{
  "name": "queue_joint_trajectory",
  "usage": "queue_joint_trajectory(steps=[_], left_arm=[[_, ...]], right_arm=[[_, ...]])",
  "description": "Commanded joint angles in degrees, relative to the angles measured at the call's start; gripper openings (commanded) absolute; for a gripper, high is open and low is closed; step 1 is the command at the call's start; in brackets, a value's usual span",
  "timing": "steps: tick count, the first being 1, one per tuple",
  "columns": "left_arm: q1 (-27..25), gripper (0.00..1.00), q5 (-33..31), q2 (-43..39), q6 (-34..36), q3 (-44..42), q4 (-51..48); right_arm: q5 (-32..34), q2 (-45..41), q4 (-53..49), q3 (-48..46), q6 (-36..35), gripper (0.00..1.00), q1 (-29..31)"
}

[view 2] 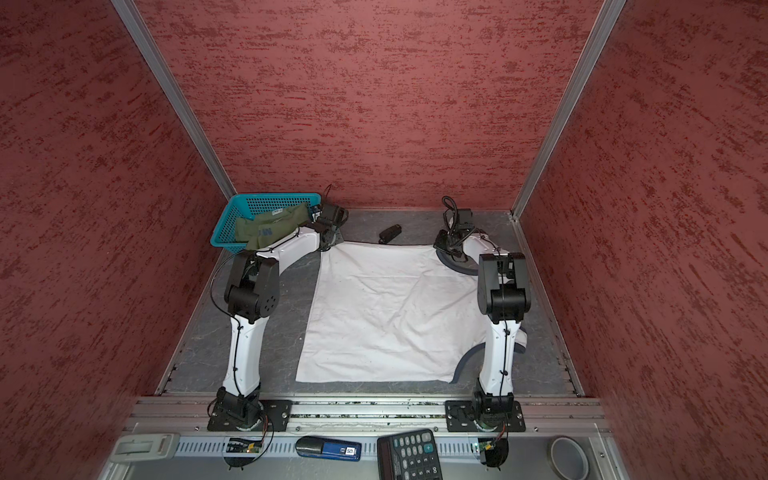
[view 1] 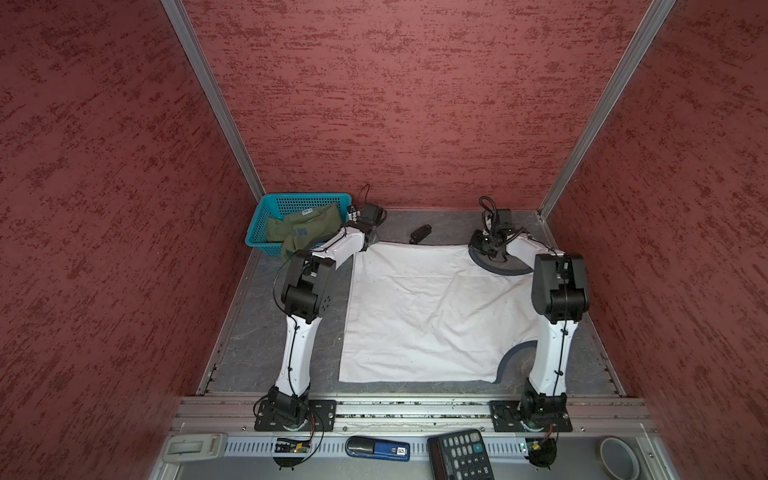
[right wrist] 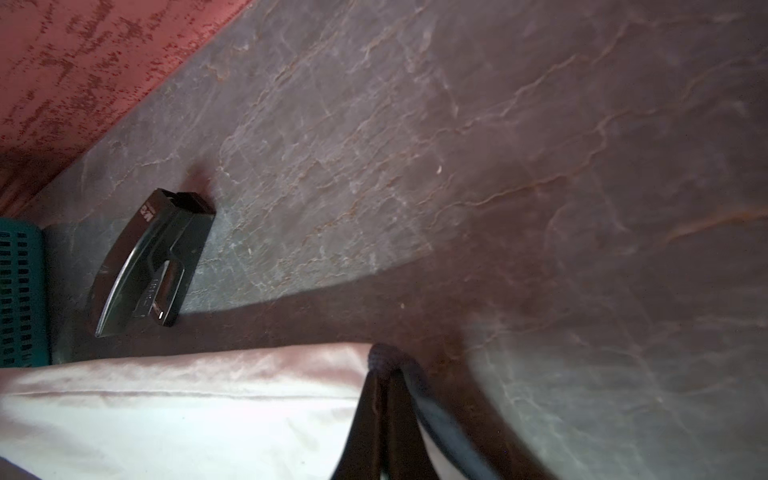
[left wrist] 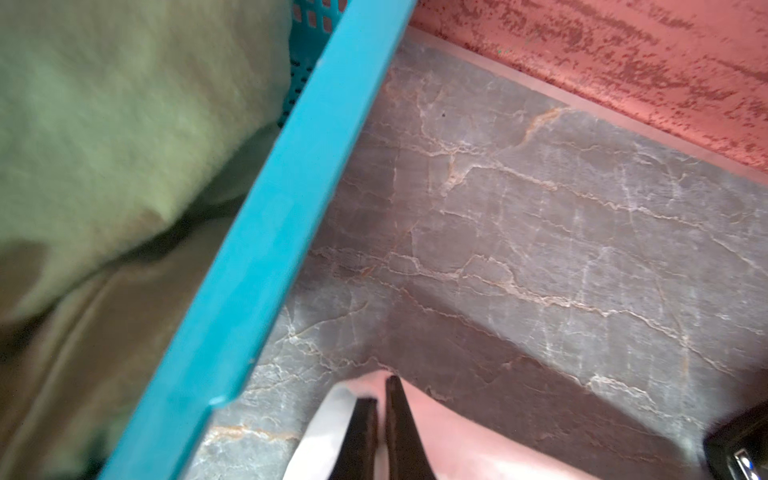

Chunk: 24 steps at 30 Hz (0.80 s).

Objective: Fold and stack the tank tops

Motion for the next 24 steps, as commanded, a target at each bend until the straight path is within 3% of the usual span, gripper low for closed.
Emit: queue_joint_trajectory(steps=[1, 12, 24], left_arm=[[0.48, 0.09, 0.21, -2.28, 0.81, -0.72, 2.86], [0.48, 0.1, 1.2, -5.92, 1.24, -5.37, 5.57], [-0.13, 0.1, 3.66, -19.45, 2.54, -24.04, 15.89]], right_arm=[[-1.04, -2.53, 1.11, 1.86, -0.65, 0.0, 0.15], [0.84, -8.91, 1.74, -3.43, -1.27, 0.0, 2.4], [1.7, -22.21, 8.47, -22.01, 0.39, 0.0, 3.78]])
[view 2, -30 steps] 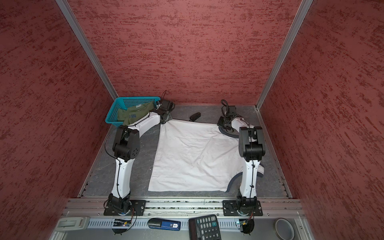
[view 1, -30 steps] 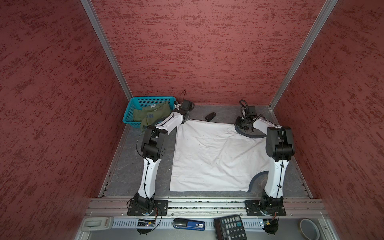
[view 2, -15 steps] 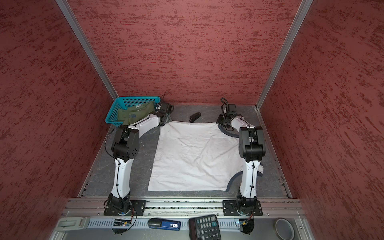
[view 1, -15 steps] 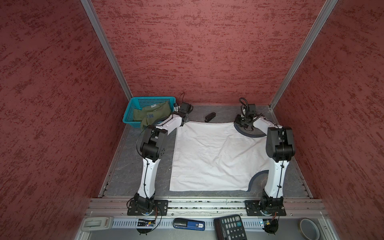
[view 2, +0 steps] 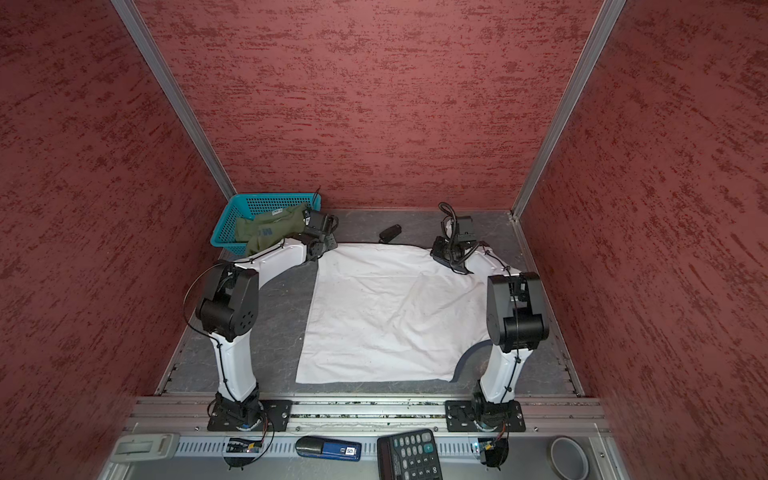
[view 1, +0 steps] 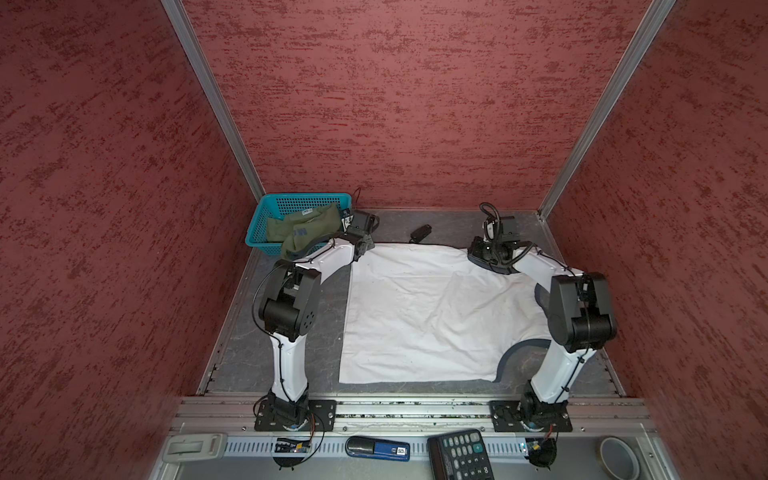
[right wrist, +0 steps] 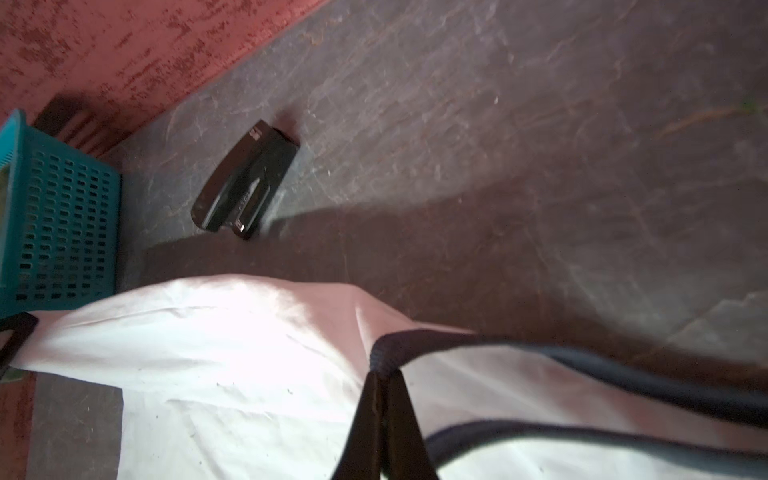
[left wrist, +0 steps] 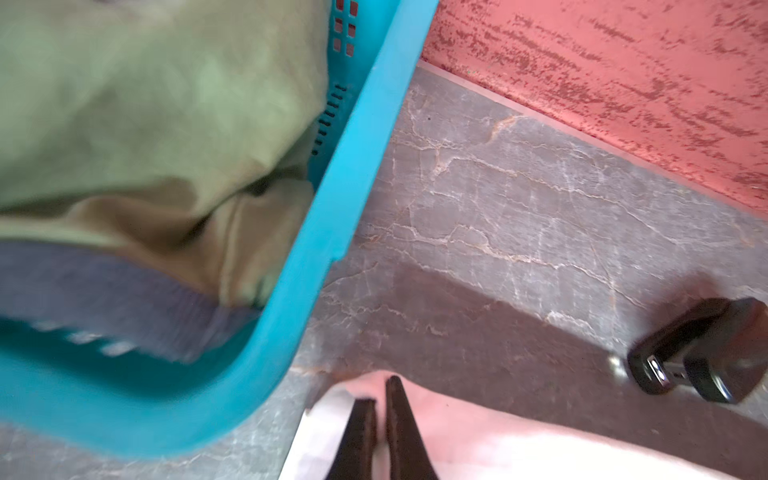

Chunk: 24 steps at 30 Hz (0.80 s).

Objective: Fold and stack the tank tops

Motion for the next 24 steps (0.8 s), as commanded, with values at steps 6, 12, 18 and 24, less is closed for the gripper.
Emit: queue_joint_trajectory(steps=[6, 12, 18, 24], left_arm=[[-0.65, 0.1, 1.06, -11.27, 1.58, -12.88, 8.59], [-1.63, 0.1, 1.52, -16.33, 1.83, -19.44, 11.14], [-2.94, 0.11, 1.73, -19.04, 1.43, -24.09, 12.21], [-3.86, 0.13, 1.77, -22.87, -0.15, -29.77, 12.86]], right_arm=[[2.86, -12.25, 4.63, -10.2, 1.29, 0.0, 0.17], [2.73, -17.64, 5.14, -15.79, 1.8, 0.0, 0.23], [1.5, -20.87, 6.01, -20.98, 2.7, 0.0, 0.36], [0.3, -25.13, 7.08, -27.13, 4.27, 0.0, 0.76]])
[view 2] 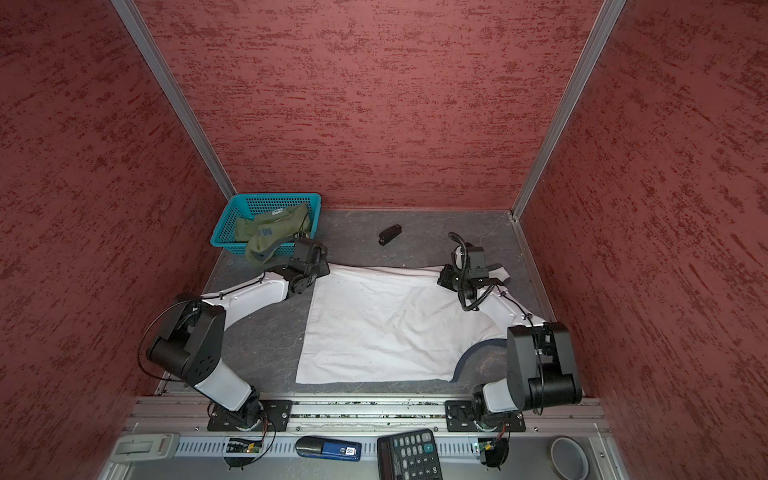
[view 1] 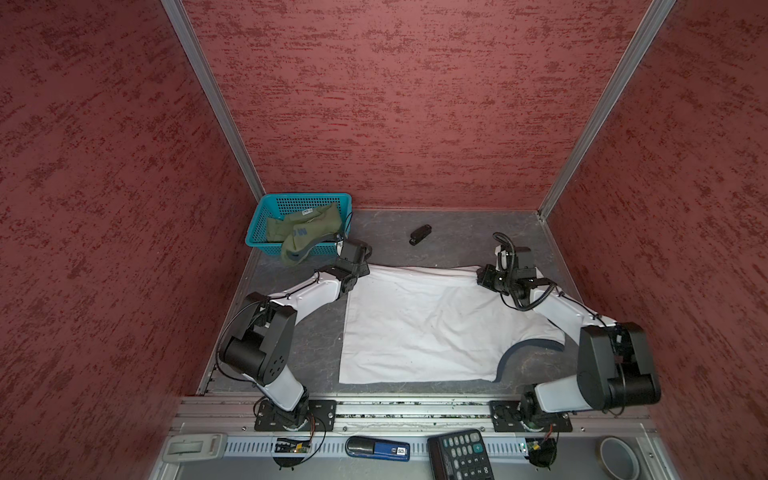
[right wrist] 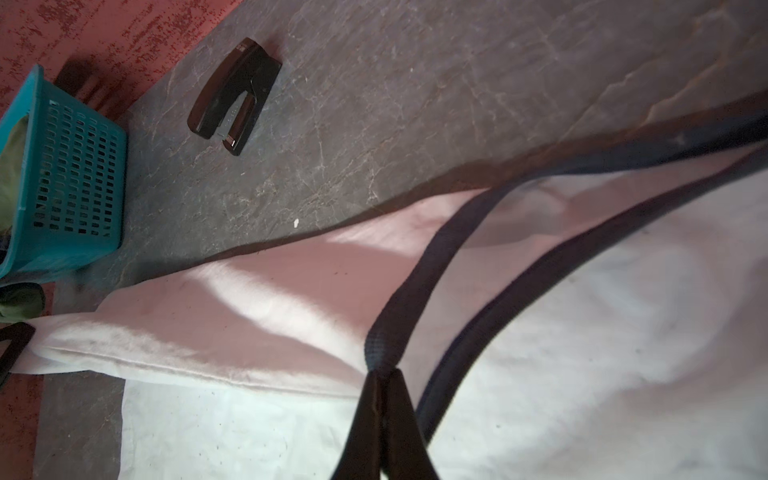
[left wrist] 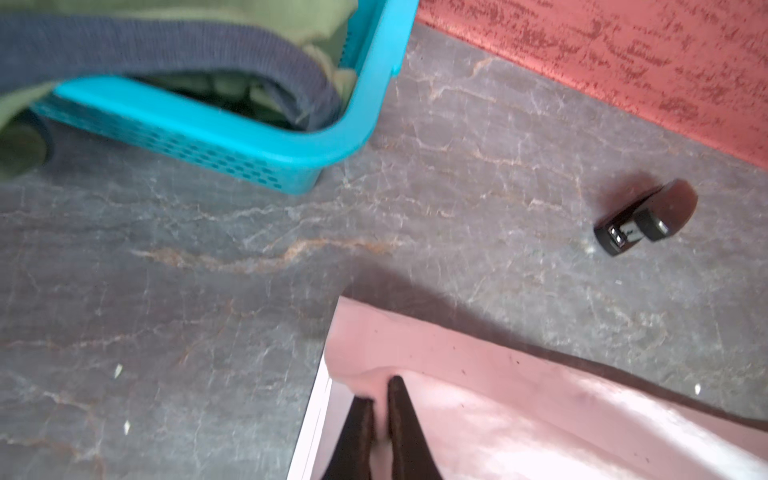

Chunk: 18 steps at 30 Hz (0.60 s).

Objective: Fold and stack the tank tops

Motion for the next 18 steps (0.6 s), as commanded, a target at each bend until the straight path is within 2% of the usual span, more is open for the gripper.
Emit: queue_joint_trajectory(steps=[1, 4, 7, 8, 9, 11, 14, 18], left_arm=[[-0.83, 0.13, -0.23, -3.48, -1.07, -3.32, 1.88], [-2.01, 0.16, -0.38, -4.74, -1.92, -6.64, 1.98], [-2.3, 0.24, 2.81, -5.08, -3.04, -9.85, 2.69], [-2.3, 0.28, 3.78, -5.35, -3.52, -11.1, 2.91], [-2.31, 0.32, 4.46, -5.73, -4.12, -12.1, 2.61], [-2.31, 0.38, 5.1, -7.75, -5.12, -14.07, 1.97], [-2.13, 0.5, 4.65, -12.22, -6.34, -16.87, 0.54], [0.11, 0.57, 5.51, -13.43, -6.24, -15.64, -3.15]], right_arm=[[-0.56, -3.52, 2.08, -2.8, 1.6, 0.0, 0.53], [-0.45, -5.75, 2.38, -6.17, 2.59, 0.0, 0.63], [-2.78, -6.95, 3.19, -9.49, 4.37, 0.0, 0.87], [-3.71, -7.2, 3.45, -10.66, 5.22, 0.05, 0.9], [-4.63, -7.62, 3.65, -11.55, 6.09, 0.16, 0.92], [-5.25, -8.5, 3.04, -12.57, 7.42, 0.28, 0.88], [-2.2, -10.19, -0.83, -11.24, 8.11, 0.46, 0.72], [1.07, -9.45, -1.76, -8.29, 7.59, 0.53, 0.54]])
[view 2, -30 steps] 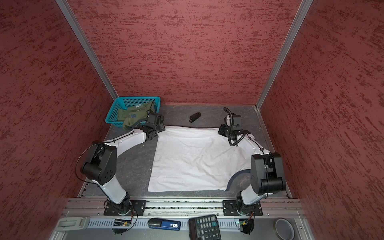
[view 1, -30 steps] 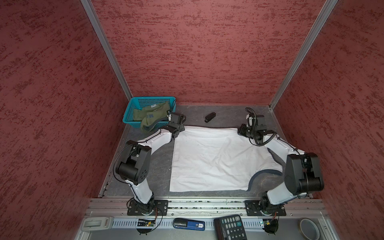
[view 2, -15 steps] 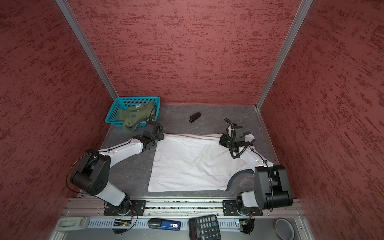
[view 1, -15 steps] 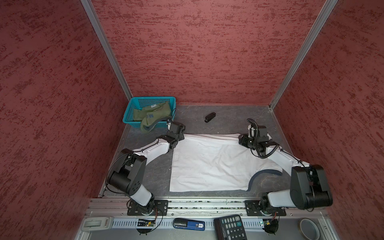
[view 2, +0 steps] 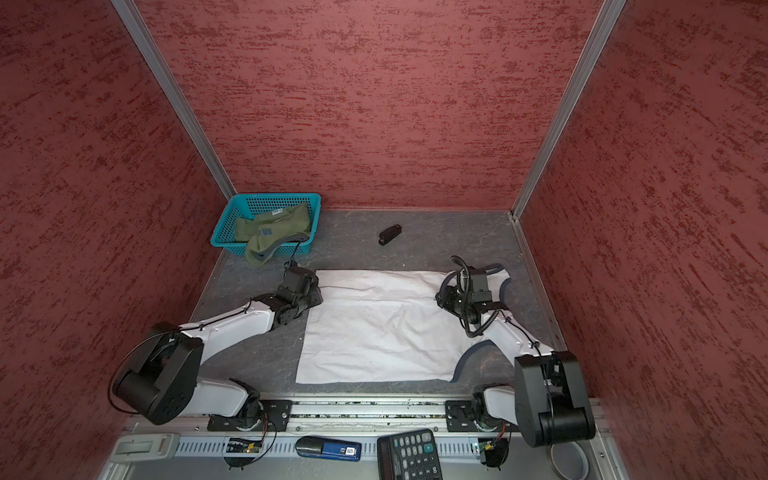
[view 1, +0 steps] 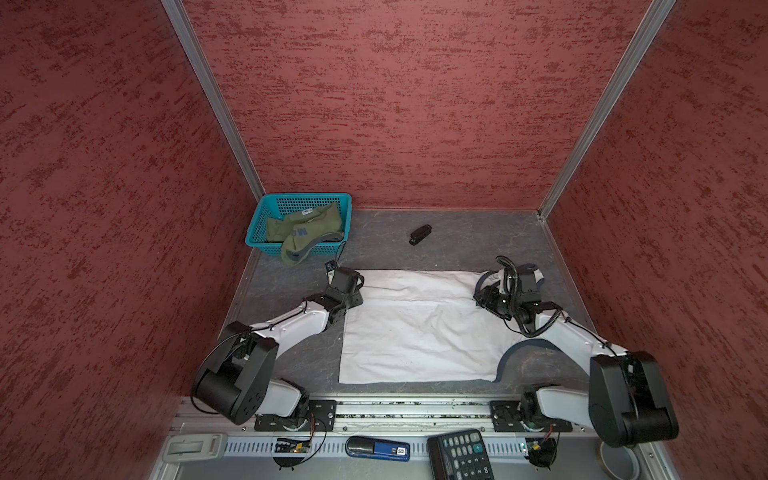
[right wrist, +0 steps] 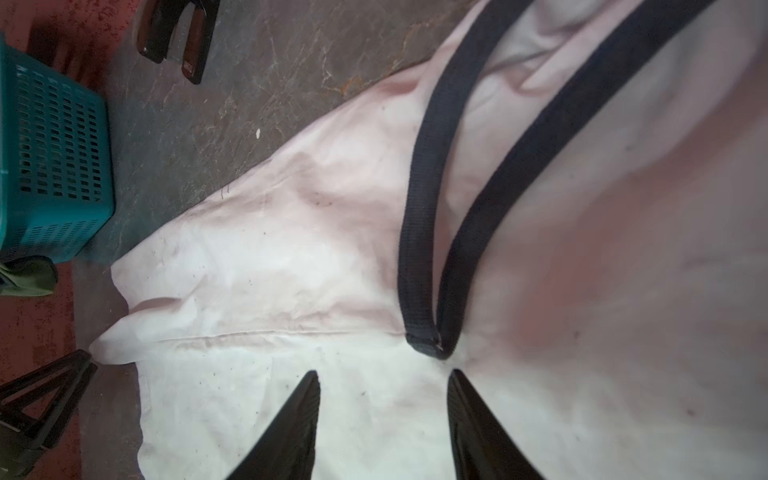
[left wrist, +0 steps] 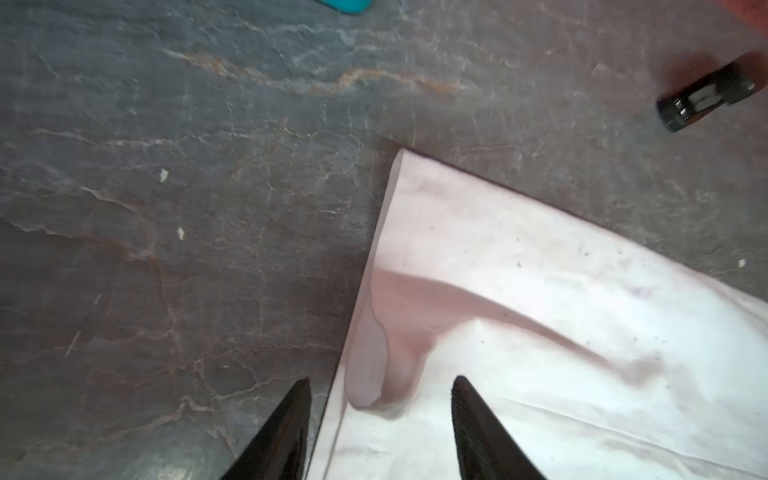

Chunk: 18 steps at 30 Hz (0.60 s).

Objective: Fold and stack the tank tops

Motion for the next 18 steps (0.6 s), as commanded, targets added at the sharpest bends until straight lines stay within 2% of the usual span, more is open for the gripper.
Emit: queue_joint_trajectory(steps=[1, 9, 12, 18], left_arm=[[1.94, 0.58, 1.56, 0.23, -0.35, 2.34, -2.46], [2.85, 0.58, 4.71, 8.07, 0.04, 7.44, -4.07], [2.92, 0.55, 6.13, 10.53, 0.11, 8.61, -3.36], [3.02, 0.45, 6.33, 12.45, 0.25, 8.97, -2.36]], right_arm=[[3.55, 0.87, -0.24, 3.85, 0.84, 0.54, -0.1], [4.12, 8.95, 3.33, 6.69, 2.25, 0.57, -0.11], [2.72, 10.94, 4.83, 6.83, 2.64, 0.57, -0.07], [1.31, 14.17, 6.48, 6.49, 2.39, 0.48, -0.01]])
